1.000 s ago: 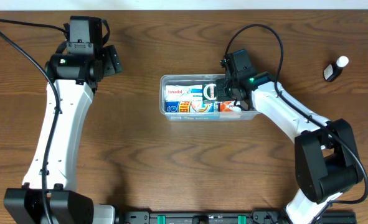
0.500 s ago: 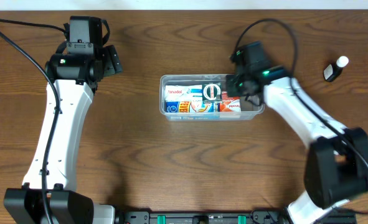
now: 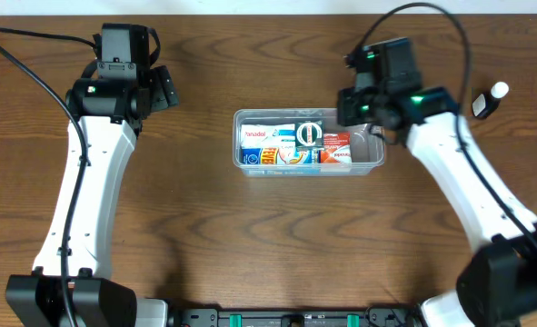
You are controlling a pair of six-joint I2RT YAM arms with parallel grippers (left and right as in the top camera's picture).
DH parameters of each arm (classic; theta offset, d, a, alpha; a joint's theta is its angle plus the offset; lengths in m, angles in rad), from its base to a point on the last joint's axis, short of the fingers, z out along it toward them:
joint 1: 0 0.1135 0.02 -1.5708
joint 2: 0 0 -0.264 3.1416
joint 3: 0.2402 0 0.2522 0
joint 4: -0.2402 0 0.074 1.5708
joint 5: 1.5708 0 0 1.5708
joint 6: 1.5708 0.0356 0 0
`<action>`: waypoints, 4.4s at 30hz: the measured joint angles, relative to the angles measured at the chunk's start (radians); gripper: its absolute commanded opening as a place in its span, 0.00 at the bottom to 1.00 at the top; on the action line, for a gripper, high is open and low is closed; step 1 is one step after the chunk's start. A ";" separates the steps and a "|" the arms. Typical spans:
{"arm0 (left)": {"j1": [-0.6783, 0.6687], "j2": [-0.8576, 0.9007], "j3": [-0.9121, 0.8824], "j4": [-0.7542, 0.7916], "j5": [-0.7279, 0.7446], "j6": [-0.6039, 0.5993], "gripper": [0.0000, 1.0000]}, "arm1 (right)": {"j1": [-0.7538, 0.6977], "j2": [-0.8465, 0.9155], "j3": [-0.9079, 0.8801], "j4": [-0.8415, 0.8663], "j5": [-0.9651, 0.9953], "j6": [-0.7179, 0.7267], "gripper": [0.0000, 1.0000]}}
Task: Pack container
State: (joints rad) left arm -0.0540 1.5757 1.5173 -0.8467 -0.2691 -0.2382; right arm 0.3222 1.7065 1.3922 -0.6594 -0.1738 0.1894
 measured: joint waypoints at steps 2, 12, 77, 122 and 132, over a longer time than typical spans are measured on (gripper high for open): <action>0.000 0.000 0.000 0.000 0.000 0.000 0.98 | 0.034 0.056 0.000 0.013 0.015 -0.002 0.01; 0.000 0.000 0.000 0.000 0.000 0.000 0.98 | 0.081 0.258 0.003 0.028 0.035 -0.008 0.01; 0.000 0.000 0.000 0.000 0.000 0.000 0.98 | -0.694 0.334 0.233 0.099 0.162 -0.410 0.75; 0.000 0.000 0.000 0.000 0.000 0.000 0.98 | -0.768 0.358 0.233 0.102 0.011 -0.465 0.55; 0.000 0.000 0.000 0.000 0.000 0.000 0.98 | -0.767 0.360 0.233 0.099 0.010 -0.467 0.54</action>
State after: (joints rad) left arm -0.0540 1.5757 1.5173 -0.8467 -0.2695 -0.2382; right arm -0.4450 2.0666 1.6253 -0.5602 -0.1642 -0.2771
